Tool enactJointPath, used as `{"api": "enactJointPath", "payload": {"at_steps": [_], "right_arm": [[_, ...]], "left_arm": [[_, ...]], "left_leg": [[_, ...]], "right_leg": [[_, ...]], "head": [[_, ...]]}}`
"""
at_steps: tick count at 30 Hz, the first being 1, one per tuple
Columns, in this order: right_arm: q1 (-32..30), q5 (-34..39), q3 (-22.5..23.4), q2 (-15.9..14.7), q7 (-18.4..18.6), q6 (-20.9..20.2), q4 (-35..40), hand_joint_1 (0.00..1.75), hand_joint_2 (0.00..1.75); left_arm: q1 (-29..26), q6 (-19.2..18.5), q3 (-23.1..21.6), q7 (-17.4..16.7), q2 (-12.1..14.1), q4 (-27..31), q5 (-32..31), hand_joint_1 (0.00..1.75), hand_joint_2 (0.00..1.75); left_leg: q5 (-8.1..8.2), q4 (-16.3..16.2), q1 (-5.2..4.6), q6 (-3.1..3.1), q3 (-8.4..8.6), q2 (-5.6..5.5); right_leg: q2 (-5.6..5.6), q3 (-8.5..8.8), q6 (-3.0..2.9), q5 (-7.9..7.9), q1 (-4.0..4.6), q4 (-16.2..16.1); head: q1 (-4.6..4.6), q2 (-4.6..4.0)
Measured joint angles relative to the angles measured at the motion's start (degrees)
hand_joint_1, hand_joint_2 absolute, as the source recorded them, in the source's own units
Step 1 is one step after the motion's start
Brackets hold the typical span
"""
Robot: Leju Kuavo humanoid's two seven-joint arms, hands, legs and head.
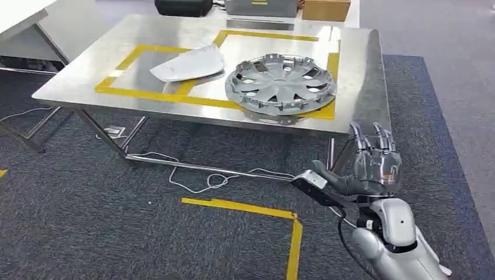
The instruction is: Take the parts from the cabinet and place them on the table.
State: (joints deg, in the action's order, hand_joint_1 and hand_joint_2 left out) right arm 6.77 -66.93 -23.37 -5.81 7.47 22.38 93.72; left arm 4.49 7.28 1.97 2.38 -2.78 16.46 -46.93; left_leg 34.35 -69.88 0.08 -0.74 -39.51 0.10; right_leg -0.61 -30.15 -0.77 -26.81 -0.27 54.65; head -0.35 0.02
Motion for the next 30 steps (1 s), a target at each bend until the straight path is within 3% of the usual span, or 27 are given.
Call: {"api": "enactJointPath", "payload": {"at_steps": [1, 2, 3, 5, 6, 7, 8, 9, 11, 12, 13, 15, 16, 17, 19, 20, 21, 22, 23, 25, 26, 27, 28, 30], "right_arm": [[-1.4, 0.4, 1.1, 0.0, 0.1, 0.3, 0.0, 0.0, 0.0], [-2.8, 0.9, 2.1, 0.0, 0.1, 0.4, 0.0, 0.0, 0.0], [-4.1, 1.5, 3.2, 0.0, 0.0, 0.5, 0.0, 0.0, 0.0], [-6.5, 3.2, 5.8, 0.0, 0.0, 0.6, 0.2, 0.0, 0.0], [-7.9, 4.3, 7.3, 0.0, -0.1, 0.6, 0.4, 0.0, 0.0], [-9.1, 5.3, 8.6, 0.0, -0.3, 0.6, 0.5, 0.0, 0.0], [-10.2, 6.0, 9.8, 0.0, -0.3, 0.6, 0.5, 0.0, 0.0], [-11.3, 6.8, 11.1, 0.0, -0.2, 0.6, 0.5, 0.0, 0.0], [-14.0, 8.7, 13.9, 0.2, 0.0, 0.4, 0.1, 0.0, 0.0], [-15.3, 9.6, 15.3, 0.2, -0.4, 0.4, -0.2, 0.0, 0.0], [-16.5, 10.9, 17.0, 0.2, -0.4, -0.1, -0.7, 0.0, 0.0], [-18.3, 14.2, 20.4, 0.8, -1.6, -1.5, -2.1, 0.0, 0.0], [-19.2, 15.6, 22.2, 1.4, -2.3, -2.6, -3.2, 0.0, 0.0], [-20.2, 16.5, 24.2, 2.1, -2.6, -3.7, -4.2, 0.0, 0.0], [-21.6, 18.1, 28.2, 3.7, -3.9, -6.0, -7.2, 0.0, 0.0], [-22.1, 19.2, 30.0, 4.4, -4.4, -7.5, -8.9, 0.0, 0.0], [-22.4, 19.6, 31.9, 5.2, -5.0, -8.4, -10.6, 0.0, 0.0], [-22.5, 19.8, 33.7, 5.8, -5.6, -9.2, -12.2, 0.0, 0.0], [-22.4, 20.0, 35.7, 6.7, -6.1, -10.0, -14.1, 0.0, 0.0], [-22.5, 19.8, 39.7, 8.5, -7.5, -11.2, -18.3, 0.0, 0.0], [-22.6, 19.9, 41.6, 9.3, -7.9, -12.3, -20.6, 0.0, 0.0], [-22.4, 19.9, 43.5, 10.3, -8.4, -13.0, -22.8, 0.0, 0.0], [-22.3, 19.9, 45.3, 11.0, -8.8, -13.7, -24.9, 0.0, 0.0], [-21.9, 20.4, 49.0, 12.4, -9.6, -15.6, -29.1, 0.0, 0.0]], "left_arm": [[-0.2, 0.3, 0.0, 0.0, 0.0, 0.0, 0.1, 0.0, 0.0], [-0.4, 0.5, 0.1, 0.0, 0.0, 0.0, 0.2, 0.0, 0.0], [-0.6, 0.7, 0.2, 0.0, 0.0, 0.0, 0.4, 0.0, 0.0], [-0.9, 1.0, 0.5, 0.1, 0.0, 0.0, 0.7, 0.0, 0.0], [-1.0, 1.3, 0.6, 0.1, -0.1, 0.1, 0.8, 0.0, 0.0], [-1.1, 1.5, 0.7, 0.2, -0.2, 0.1, 1.0, 0.0, 0.0], [-1.2, 1.7, 0.9, 0.3, -0.3, 0.2, 1.1, 0.0, 0.0], [-1.3, 1.9, 1.1, 0.4, -0.3, 0.2, 1.1, 0.0, 0.0], [-2.1, 2.0, 1.6, 0.4, -0.6, 0.2, 1.2, 0.0, 0.0], [-2.1, 2.3, 1.8, 0.5, -0.8, 0.3, 1.2, 0.0, 0.0], [-2.3, 2.5, 2.0, 0.5, -0.7, 0.3, 1.2, 0.0, 0.0], [-2.7, 2.8, 2.5, 0.7, -0.9, 0.5, 1.4, 0.0, 0.0], [-2.9, 2.8, 2.6, 0.9, -1.1, 0.5, 1.4, 0.0, 0.0], [-3.1, 2.9, 3.0, 1.0, -1.2, 0.5, 1.4, 0.0, 0.0], [-3.5, 3.1, 3.6, 1.1, -1.5, 0.5, 1.6, 0.0, 0.0], [-3.6, 3.3, 3.8, 1.2, -1.6, 0.5, 1.7, 0.0, 0.0], [-3.6, 3.4, 4.0, 1.3, -1.8, 0.5, 1.7, 0.0, 0.0], [-3.7, 3.4, 4.1, 1.4, -1.9, 0.7, 1.7, 0.0, 0.0], [-3.7, 3.5, 4.3, 1.5, -2.0, 0.9, 1.7, 0.0, 0.0], [-3.7, 3.5, 4.5, 1.7, -2.0, 0.9, 1.9, 0.0, 0.0], [-3.9, 3.6, 4.6, 1.8, -2.1, 0.9, 2.0, 0.0, 0.0], [-4.1, 3.7, 4.8, 1.9, -2.1, 0.9, 2.1, 0.0, 0.0], [-4.3, 3.8, 4.8, 2.0, -2.1, 0.9, 2.1, 0.0, 0.0], [-4.4, 3.8, 4.8, 2.1, -2.1, 0.9, 2.1, 0.0, 0.0]], "left_leg": [[0.94, -3.8, 0.25, -0.33, -0.48, 0.0], [0.05, -5.0, 0.5, -0.6, 0.0, 0.01], [-2.01, -4.2, 0.72, -0.82, 1.44, 0.01], [-5.86, 3.1, 1.15, -1.17, 7.0, 0.0], [-5.16, 8.6, 1.44, -1.26, 10.92, -0.21], [-3.4, 12.8, 1.01, -1.03, 13.39, -0.54], [-2.92, 13.2, 0.9, -0.22, 13.37, -0.56], [-3.2, 13.1, 0.7, 0.03, 12.86, -0.55], [-4.54, 13.6, 0.5, 1.32, 11.82, -0.44], [-5.39, 13.6, 0.69, 2.01, 11.17, -0.01], [-6.12, 13.6, 0.62, 2.6, 10.14, -0.04], [-7.59, 13.6, 0.31, 2.98, 8.27, 0.02], [-8.35, 13.5, 0.13, 3.06, 7.27, 0.04], [-9.2, 13.5, -0.03, 3.06, 6.14, 0.04], [-10.67, 13.4, -0.25, 2.92, 4.2, 0.13], [-11.36, 13.3, -0.35, 2.8, 3.31, 0.14], [-12.04, 13.3, -0.4, 2.63, 2.88, 0.13], [-12.58, 13.1, -0.68, 2.34, 2.63, 0.1], [-13.22, 13.0, -0.76, 2.07, 2.5, 0.13], [-14.79, 13.6, -0.33, 1.41, 2.47, 0.3], [-15.42, 13.7, -0.38, 1.01, 2.4, 0.2], [-14.13, 13.4, -0.08, 0.66, 2.04, 0.09], [-10.21, 11.7, -0.08, 0.27, 1.54, 0.06], [-2.15, 3.5, 0.02, -0.32, 0.24, 0.05]], "right_leg": [[-0.11, -0.84, 0.09, 0.5, -0.02, 0.2], [-0.21, -1.7, 0.27, 0.89, -0.1, 0.5], [-0.23, -2.58, 0.5, 1.26, -0.25, 0.9], [-0.21, -4.39, 1.16, 1.79, -0.58, 2.1], [-0.19, -5.03, 1.55, 2.05, -0.61, 2.7], [-0.16, -5.62, 1.93, 2.28, -0.45, 3.3], [-0.24, -5.79, 2.44, 2.82, -0.48, 3.3], [-0.25, -5.85, 2.82, 3.35, -0.53, 3.1], [-0.15, -6.05, 3.75, 4.62, -0.81, 2.5], [0.13, -6.77, 3.83, 2.27, -1.08, 3.2], [0.26, -7.5, 3.92, -1.76, -0.99, 5.5], [0.39, -8.99, 4.13, -8.75, -0.95, 13.3], [0.42, -9.35, 4.17, -10.32, -0.89, 17.3], [0.43, -9.1, 4.11, -9.63, -0.87, 20.1], [0.44, -5.8, 3.81, -4.5, -0.82, 18.9], [0.42, -2.56, 3.51, -2.49, -0.78, 15.3], [0.4, 1.44, 3.17, -2.81, -0.71, 10.2], [0.33, 6.22, 2.83, -5.12, -0.34, 3.7], [0.31, 9.29, 2.61, -7.04, -0.43, -2.2], [0.44, 8.47, 2.24, -6.56, 0.04, -1.5], [0.36, 7.92, 1.7, -5.83, 0.08, -1.6], [0.0, 7.32, 1.23, -5.07, -0.27, -1.6], [-0.04, 6.53, 0.51, -4.39, -0.23, -1.5], [-0.09, 4.62, 0.26, -2.83, -0.21, -1.3]], "head": [[-0.07, 0.02], [-0.07, 0.0], [-0.07, 0.0], [-0.09, 0.0], [-0.13, 0.02], [-0.16, 0.02], [-0.05, 0.0], [-0.11, 0.0], [-0.11, 0.0], [-0.2, 0.0], [0.17, 0.0], [0.3, 0.0], [0.37, 0.02], [0.39, 0.02], [0.37, 0.02], [0.39, 0.0], [0.37, 0.0], [0.35, 0.02], [0.35, 0.02], [0.35, 0.02], [0.24, 0.0], [0.28, 0.0], [0.06, 0.0], [-0.31, 0.0]]}}
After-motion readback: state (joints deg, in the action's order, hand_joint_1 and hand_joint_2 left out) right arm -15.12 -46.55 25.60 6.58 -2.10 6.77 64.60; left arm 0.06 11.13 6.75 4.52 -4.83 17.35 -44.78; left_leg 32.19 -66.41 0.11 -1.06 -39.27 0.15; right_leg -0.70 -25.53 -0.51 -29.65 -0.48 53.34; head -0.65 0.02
